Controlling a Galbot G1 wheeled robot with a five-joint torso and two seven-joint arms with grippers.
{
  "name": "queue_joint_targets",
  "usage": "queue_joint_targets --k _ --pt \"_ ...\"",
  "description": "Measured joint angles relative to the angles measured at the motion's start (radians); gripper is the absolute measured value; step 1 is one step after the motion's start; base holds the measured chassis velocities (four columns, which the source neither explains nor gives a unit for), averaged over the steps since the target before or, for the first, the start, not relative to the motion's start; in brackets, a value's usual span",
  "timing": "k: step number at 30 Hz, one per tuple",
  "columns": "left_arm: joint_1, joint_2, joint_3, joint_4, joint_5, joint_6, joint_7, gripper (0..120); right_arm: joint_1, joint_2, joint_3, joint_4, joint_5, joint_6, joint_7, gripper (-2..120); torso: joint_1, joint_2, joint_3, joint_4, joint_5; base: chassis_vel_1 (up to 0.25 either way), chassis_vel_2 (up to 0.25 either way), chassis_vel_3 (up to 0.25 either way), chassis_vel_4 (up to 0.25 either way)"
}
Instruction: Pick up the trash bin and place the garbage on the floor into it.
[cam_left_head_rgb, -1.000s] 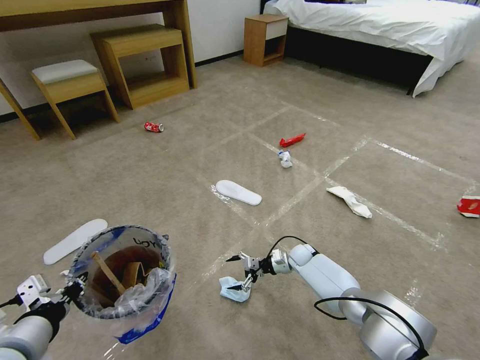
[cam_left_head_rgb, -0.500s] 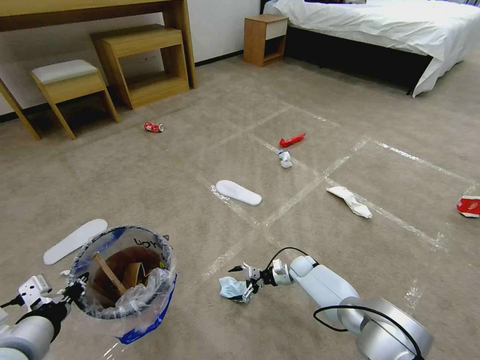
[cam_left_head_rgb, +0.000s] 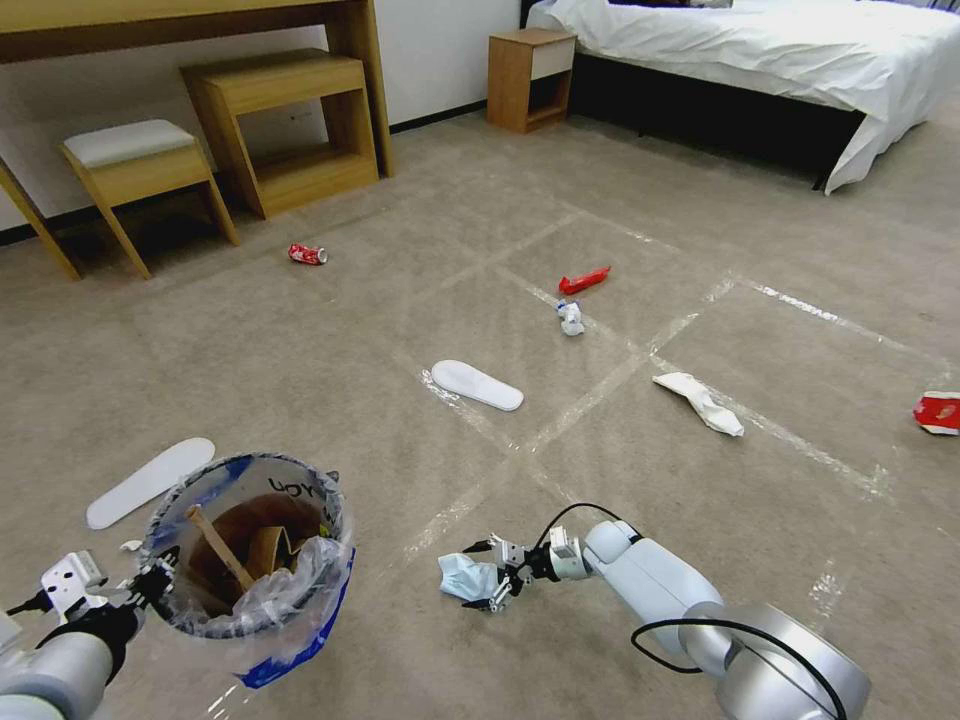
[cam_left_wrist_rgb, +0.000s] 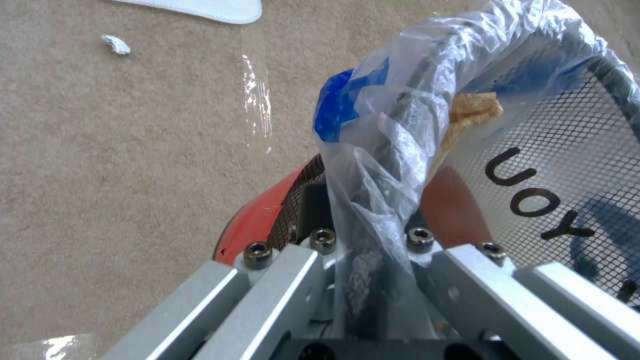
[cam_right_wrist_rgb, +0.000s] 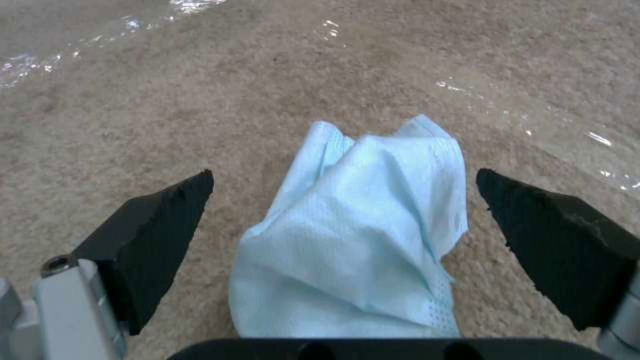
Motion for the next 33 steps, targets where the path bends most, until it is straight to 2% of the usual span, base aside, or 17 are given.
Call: queue_joint_targets --k 21,24,26,28,29,31,33 --pt "-0.007 0.008 0.001 0.008 0.001 -0.003 0.002 0 -0.008 0.009 -0.001 -0.022 -0.003 -0.020 0.009 96 0.000 0.000 0.000 -0.0001 0.0000 0.000 0.000 0.000 0.000" --pt "-0.008 0.009 0.003 0.008 0.001 -0.003 0.002 0 -0.009 0.013 -0.002 -0.029 -0.003 -0.029 0.015 82 0.000 0.000 0.000 -0.0001 0.0000 0.000 0.000 0.000 0.000" --pt "-0.007 0.010 0.003 0.008 0.001 -0.003 0.002 0 -0.010 0.014 -0.002 -0.030 -0.003 -0.032 0.017 79 0.000 0.000 0.000 -0.0001 0.0000 0.000 0.000 0.000 0.000" --pt "-0.007 0.011 0.003 0.008 0.000 -0.003 0.002 0 -0.012 0.015 -0.002 -0.031 0.000 -0.035 0.022 67 0.000 0.000 0.000 -0.0002 0.0000 0.000 0.000 0.000 0.000" --pt "-0.007 0.011 0.003 0.008 0.000 -0.003 0.002 0 -0.012 0.015 -0.002 -0.031 0.000 -0.035 0.022 67 0.000 0.000 0.000 -0.0002 0.0000 0.000 0.000 0.000 0.000" --pt "-0.006 0.012 0.002 0.008 0.000 -0.003 0.002 0 -0.013 0.016 -0.002 -0.030 0.005 -0.036 0.024 56 0.000 0.000 0.000 -0.0001 0.0000 0.000 0.000 0.000 0.000" --pt "-0.006 0.013 0.002 0.008 0.000 -0.004 0.003 0 -0.013 0.016 -0.002 -0.029 0.007 -0.036 0.024 53 0.000 0.000 0.000 -0.0001 0.0000 0.000 0.000 0.000 0.000"
